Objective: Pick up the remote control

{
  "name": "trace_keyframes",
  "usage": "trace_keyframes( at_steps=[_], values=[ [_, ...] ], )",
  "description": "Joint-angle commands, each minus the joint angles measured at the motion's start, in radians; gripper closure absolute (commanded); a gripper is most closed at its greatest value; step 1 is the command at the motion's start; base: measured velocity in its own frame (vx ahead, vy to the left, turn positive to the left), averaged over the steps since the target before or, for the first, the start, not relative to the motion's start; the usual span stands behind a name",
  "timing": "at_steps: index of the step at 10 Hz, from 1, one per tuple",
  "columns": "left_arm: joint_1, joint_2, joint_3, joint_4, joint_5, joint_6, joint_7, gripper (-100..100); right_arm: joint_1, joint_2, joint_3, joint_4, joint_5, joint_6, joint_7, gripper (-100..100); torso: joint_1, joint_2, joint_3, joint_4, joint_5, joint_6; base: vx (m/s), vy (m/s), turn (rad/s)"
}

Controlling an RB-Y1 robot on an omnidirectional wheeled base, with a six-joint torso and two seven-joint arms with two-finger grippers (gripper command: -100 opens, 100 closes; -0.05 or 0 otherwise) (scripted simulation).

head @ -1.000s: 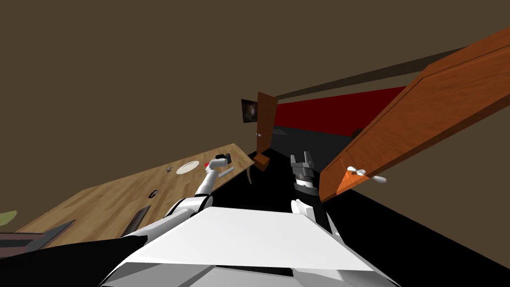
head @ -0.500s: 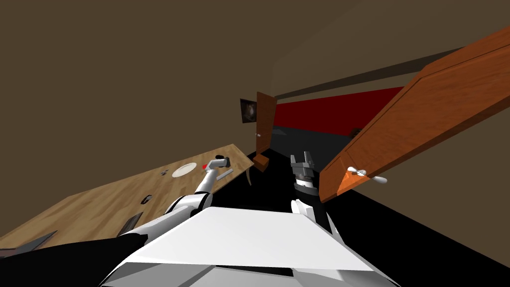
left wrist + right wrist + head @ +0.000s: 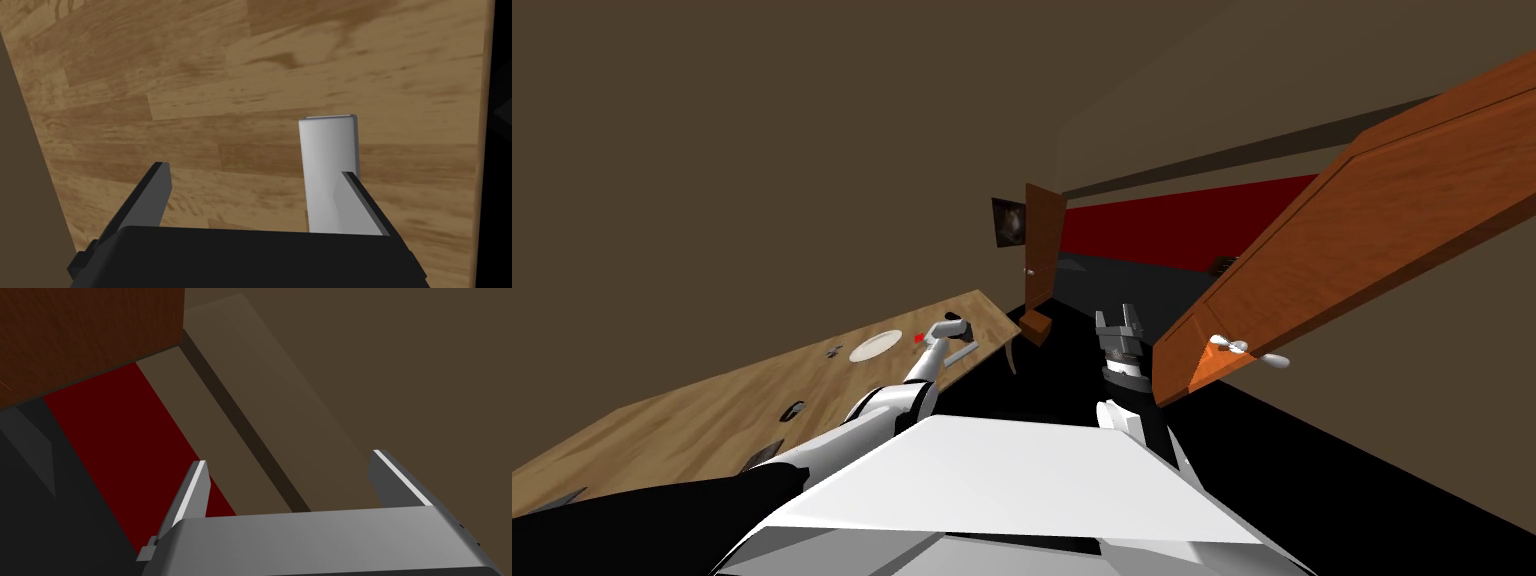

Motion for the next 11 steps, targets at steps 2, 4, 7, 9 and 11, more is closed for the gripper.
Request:
trace_keyframes(
  at_steps=[2,4,7,9,11],
  values=[
    [-0.009,0.01,0.006,0.052,0.005,0.051,0.018,-100,0.0,0.0,0.0,0.0,0.0,0.0,0.0,0,0.001,0.0,0.0,0.0,0.0,0.0,0.05,0.037,-0.037],
    [-0.02,0.029,0.014,0.12,0.016,0.116,0.042,-100,0.0,0.0,0.0,0.0,0.0,0.0,0.0,0,0.0,0.0,0.0,0.0,0.0,0.0,0.065,0.035,-0.054],
    [-0.022,0.038,0.017,0.177,0.021,0.156,0.053,-100,0.0,0.0,0.0,0.0,0.0,0.0,0.0,0,0.001,0.0,0.0,0.0,0.0,0.0,0.039,0.034,-0.038],
    [-0.024,0.046,0.02,0.213,0.025,0.185,0.062,-100,0.0,0.0,0.0,0.0,0.0,0.0,0.0,0,-0.001,0.002,0.001,0.0,0.0,0.0,0.022,0.017,-0.018],
    [-0.024,0.06,0.024,0.273,0.032,0.232,0.078,-100,0.0,0.0,0.0,0.0,0.0,0.0,0.0,0,0.001,0.0,0.0,0.0,0.0,0.0,0.063,0.057,-0.062]
  ],
)
